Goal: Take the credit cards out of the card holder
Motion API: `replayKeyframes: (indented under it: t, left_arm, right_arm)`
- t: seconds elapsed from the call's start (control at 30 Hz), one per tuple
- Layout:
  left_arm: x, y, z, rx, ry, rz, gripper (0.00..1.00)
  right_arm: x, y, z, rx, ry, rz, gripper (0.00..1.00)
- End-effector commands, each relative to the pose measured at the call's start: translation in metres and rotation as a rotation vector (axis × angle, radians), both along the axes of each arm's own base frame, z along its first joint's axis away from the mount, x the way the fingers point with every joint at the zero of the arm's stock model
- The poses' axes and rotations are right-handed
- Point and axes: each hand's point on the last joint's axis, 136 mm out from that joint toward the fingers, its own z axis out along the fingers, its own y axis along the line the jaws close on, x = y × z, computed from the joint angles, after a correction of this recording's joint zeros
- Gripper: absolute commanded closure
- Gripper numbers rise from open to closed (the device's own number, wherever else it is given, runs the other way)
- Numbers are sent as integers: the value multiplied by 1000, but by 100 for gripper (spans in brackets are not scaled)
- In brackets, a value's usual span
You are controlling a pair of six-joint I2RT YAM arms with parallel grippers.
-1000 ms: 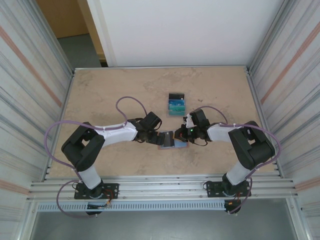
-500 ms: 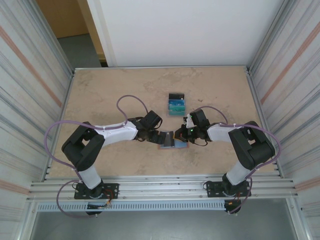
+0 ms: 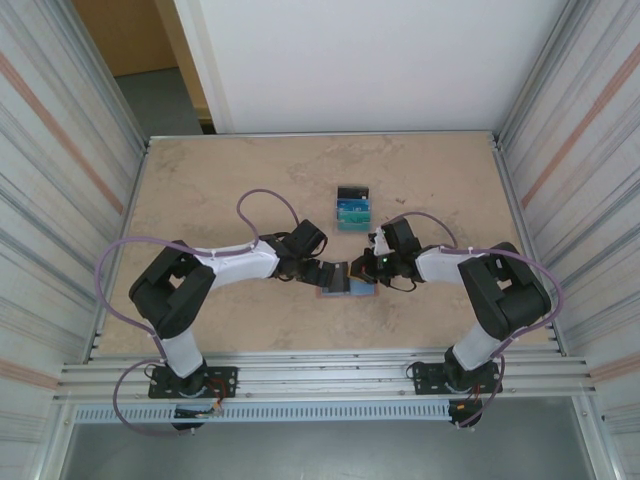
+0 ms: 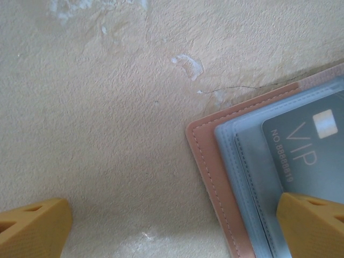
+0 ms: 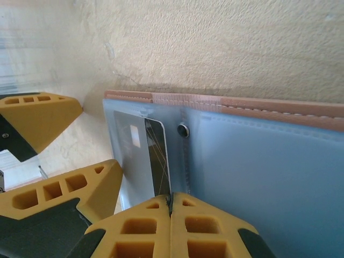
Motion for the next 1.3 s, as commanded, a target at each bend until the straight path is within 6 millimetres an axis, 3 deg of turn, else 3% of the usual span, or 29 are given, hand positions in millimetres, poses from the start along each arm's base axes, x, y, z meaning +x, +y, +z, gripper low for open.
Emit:
replayKeyframes:
  t: [0.0,0.23,0.6,1.03,1.27]
  left_arm:
    - [-8,3,-15,52,34,-31,1]
    - [-9,10,-21,89,43,-27,1]
    - [-9,15,-29,133,47,-43,1]
    - [-14,19,-40,186,96,-52,1]
    - [-18,21,-48,198,122,-49,1]
  right_arm:
    - [-2,-6,7,-1,-3,-10,100]
    - [0,-15,16,-9,-23,-18,100]
    - [6,-13,18,-4,-17,-24,100]
    - [6,-8,21,45,-49,-13,83]
    - [6,-5,22,66,-58,-5,79]
